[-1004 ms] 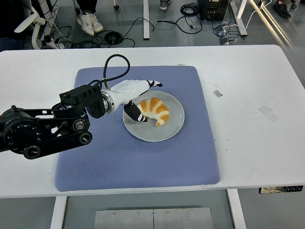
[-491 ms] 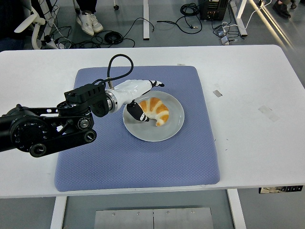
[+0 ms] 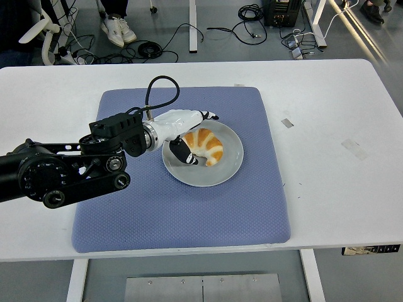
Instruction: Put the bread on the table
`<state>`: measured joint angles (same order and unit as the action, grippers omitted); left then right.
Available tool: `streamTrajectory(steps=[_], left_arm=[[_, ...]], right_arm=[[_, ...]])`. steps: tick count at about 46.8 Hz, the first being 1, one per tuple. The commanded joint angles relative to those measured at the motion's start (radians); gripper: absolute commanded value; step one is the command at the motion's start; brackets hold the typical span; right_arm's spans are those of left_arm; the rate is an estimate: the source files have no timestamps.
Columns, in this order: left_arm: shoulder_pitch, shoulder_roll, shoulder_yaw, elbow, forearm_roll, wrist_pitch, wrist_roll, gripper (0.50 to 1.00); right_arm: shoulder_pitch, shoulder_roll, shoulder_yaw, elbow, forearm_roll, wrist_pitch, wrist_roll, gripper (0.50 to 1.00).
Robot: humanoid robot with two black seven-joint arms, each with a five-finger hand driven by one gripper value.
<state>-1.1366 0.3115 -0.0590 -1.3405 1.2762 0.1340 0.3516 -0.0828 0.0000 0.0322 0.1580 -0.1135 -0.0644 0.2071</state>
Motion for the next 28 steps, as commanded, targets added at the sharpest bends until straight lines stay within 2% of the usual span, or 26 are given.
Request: streamTrajectory(steps=[1, 10, 18, 28], left_arm=[[0.0, -0.005, 0.002, 0.0, 0.0, -0.001, 0.0, 0.96], [-0.002, -0.005, 0.002, 0.0, 0.0, -0.028, 0.0, 0.937], [-0.003, 0.001, 0.002, 0.0, 0.002, -0.042, -0.006, 0.893], [-0.005, 0.006, 0.004, 0.001, 0.017, -0.059, -0.009, 0.793]], right_arm=[[0.0, 0.0, 0.0, 0.0, 0.0, 0.0, 0.0, 1.0], [0.0, 0.0, 0.0, 0.0, 0.0, 0.0, 0.0, 1.0], [0.0, 0.0, 0.0, 0.0, 0.0, 0.0, 0.0, 1.0], [0.0, 0.0, 0.0, 0.0, 0.0, 0.0, 0.0, 1.0]])
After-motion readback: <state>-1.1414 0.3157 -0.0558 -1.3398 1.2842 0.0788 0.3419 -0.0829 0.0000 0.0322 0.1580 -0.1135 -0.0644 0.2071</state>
